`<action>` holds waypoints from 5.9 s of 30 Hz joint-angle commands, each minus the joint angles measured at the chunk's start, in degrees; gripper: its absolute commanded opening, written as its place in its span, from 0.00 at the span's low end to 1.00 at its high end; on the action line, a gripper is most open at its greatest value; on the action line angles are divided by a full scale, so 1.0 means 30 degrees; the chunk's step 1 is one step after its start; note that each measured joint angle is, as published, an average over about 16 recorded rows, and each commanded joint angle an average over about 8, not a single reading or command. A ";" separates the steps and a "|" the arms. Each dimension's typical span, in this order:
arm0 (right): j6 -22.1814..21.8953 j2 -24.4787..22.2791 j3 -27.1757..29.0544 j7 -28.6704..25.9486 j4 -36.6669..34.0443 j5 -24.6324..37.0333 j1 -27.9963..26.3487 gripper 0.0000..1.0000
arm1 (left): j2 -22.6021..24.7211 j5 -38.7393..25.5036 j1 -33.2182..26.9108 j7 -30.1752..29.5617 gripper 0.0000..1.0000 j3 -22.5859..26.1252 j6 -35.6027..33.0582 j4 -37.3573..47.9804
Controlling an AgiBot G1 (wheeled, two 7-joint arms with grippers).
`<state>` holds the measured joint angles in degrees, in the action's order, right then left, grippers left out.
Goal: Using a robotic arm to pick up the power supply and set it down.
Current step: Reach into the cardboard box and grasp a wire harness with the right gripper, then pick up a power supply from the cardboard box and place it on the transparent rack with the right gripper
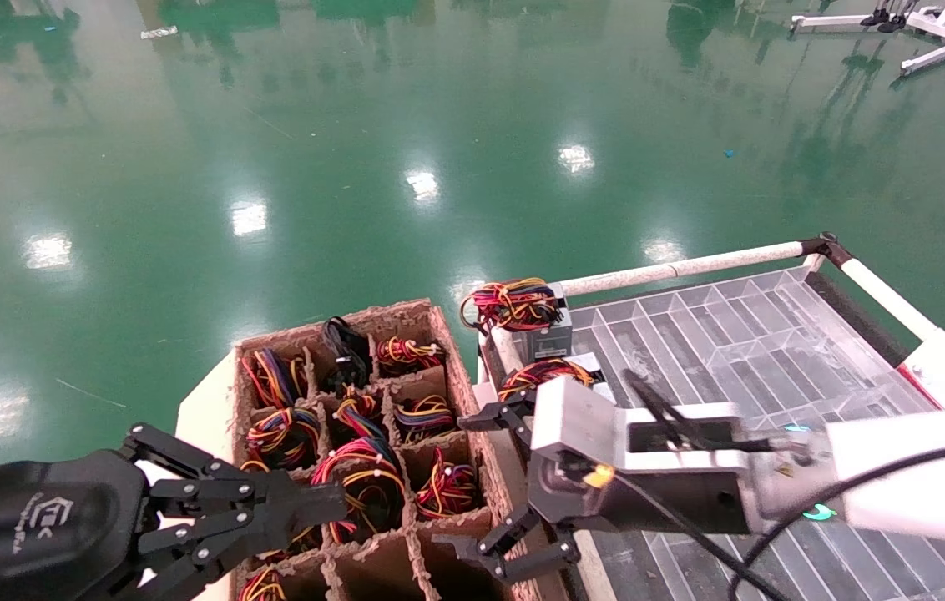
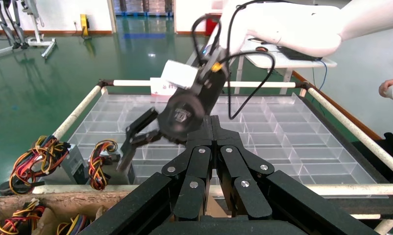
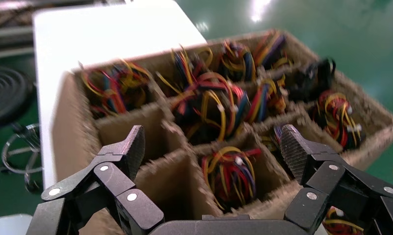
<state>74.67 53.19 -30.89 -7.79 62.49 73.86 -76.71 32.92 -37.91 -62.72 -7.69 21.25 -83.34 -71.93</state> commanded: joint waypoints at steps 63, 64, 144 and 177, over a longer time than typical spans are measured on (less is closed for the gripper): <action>-0.1935 0.1164 -0.0307 -0.1703 -0.0161 0.2081 -0.2049 0.00 | -0.0002 0.0004 -0.0002 0.0003 1.00 0.0006 0.0002 0.0000; -0.1981 0.0981 -0.0145 -0.1929 0.0202 0.1912 -0.2087 0.00 | -0.0002 0.0004 -0.0002 0.0003 1.00 0.0007 0.0002 0.0000; 0.4962 -0.2933 -0.0966 0.5998 -0.4834 -0.0001 -0.6573 0.00 | -0.0005 0.0010 -0.0004 0.0007 1.00 0.0014 0.0005 0.0000; 0.5084 -0.1671 -0.2101 1.1875 -1.3697 -0.0857 -0.6644 0.00 | -0.0007 0.0012 -0.0005 0.0009 1.00 0.0018 0.0007 0.0000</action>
<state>89.85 48.03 -37.22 27.60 21.73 71.28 -96.69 32.90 -37.88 -62.74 -7.66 21.30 -83.32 -71.93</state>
